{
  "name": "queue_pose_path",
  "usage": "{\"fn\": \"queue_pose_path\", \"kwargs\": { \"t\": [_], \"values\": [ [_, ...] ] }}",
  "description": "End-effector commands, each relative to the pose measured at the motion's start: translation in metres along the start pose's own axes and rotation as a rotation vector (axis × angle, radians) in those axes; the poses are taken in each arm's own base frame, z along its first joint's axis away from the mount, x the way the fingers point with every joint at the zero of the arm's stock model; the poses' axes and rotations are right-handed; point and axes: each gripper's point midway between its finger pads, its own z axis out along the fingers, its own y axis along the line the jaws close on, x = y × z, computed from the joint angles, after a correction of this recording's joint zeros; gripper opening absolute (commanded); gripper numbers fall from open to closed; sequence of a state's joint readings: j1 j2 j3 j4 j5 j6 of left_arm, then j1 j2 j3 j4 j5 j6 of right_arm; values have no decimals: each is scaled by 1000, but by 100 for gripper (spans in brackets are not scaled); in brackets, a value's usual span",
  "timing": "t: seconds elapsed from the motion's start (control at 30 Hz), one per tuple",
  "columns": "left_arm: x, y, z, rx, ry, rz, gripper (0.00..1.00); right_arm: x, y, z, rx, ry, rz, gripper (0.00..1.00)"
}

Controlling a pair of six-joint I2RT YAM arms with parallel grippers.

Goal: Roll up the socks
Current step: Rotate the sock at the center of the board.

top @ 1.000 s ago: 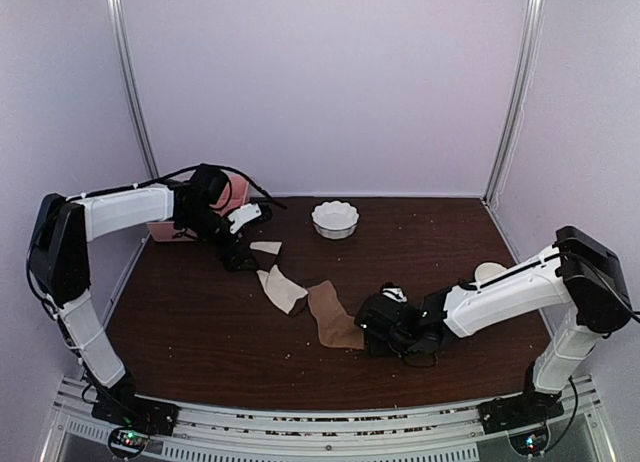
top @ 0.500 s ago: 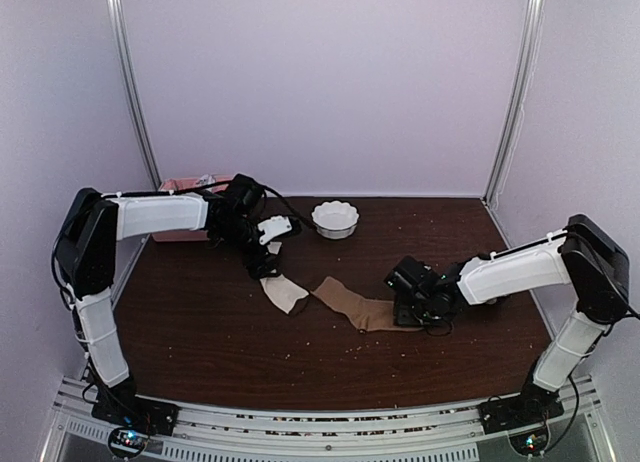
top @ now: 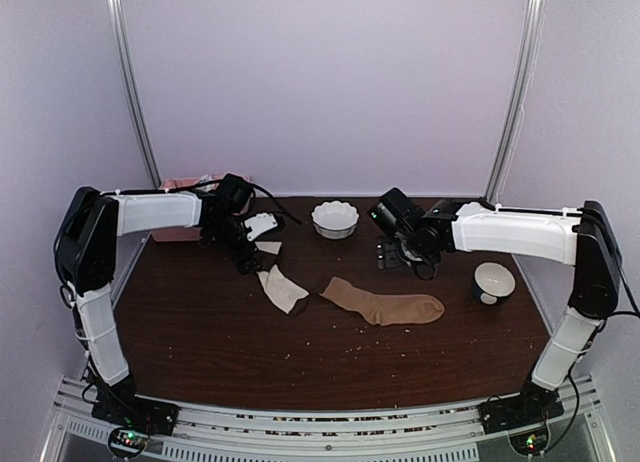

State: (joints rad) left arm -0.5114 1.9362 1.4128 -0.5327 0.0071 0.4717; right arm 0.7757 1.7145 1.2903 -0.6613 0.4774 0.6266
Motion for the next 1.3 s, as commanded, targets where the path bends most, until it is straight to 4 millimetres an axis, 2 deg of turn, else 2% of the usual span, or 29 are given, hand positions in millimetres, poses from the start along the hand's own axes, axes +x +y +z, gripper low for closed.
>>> {"fn": "queue_pose_path", "kwargs": {
  "t": [0.0, 0.07, 0.13, 0.17, 0.27, 0.37, 0.53, 0.77, 1.03, 1.1, 1.2, 1.27],
  "values": [
    [5, 30, -47, 28, -107, -139, 98, 6, 78, -24, -140, -19, -212, 86],
    [14, 32, -57, 44, -124, -165, 98, 16, 117, -20, -191, 19, -255, 86],
    [24, 29, -60, 47, -114, -164, 98, 25, 147, -12, -213, 60, -280, 84],
    [30, 27, -59, 43, -101, -160, 98, 22, 162, -11, -231, 61, -276, 83],
    [41, 21, -62, 44, -84, -154, 98, 27, 191, 3, -273, 83, -267, 80],
    [50, 15, -68, 67, -88, -165, 98, 33, 208, 15, -298, 103, -264, 78],
    [58, 14, -75, 65, -86, -170, 97, 46, 218, 30, -307, 134, -260, 70],
    [53, 12, -81, 80, -102, -173, 97, 63, 211, 47, -320, 178, -218, 56],
    [52, 10, -81, 100, -94, -176, 97, 72, 198, 57, -356, 201, -169, 54],
    [53, 10, -80, 100, -93, -175, 97, 72, 201, 56, -389, 208, -159, 44],
    [53, 10, -77, 105, -88, -176, 97, 73, 205, 50, -435, 216, -162, 24],
    [52, 11, -74, 108, -84, -179, 97, 75, 211, 43, -492, 225, -166, 23]
  ]
}}
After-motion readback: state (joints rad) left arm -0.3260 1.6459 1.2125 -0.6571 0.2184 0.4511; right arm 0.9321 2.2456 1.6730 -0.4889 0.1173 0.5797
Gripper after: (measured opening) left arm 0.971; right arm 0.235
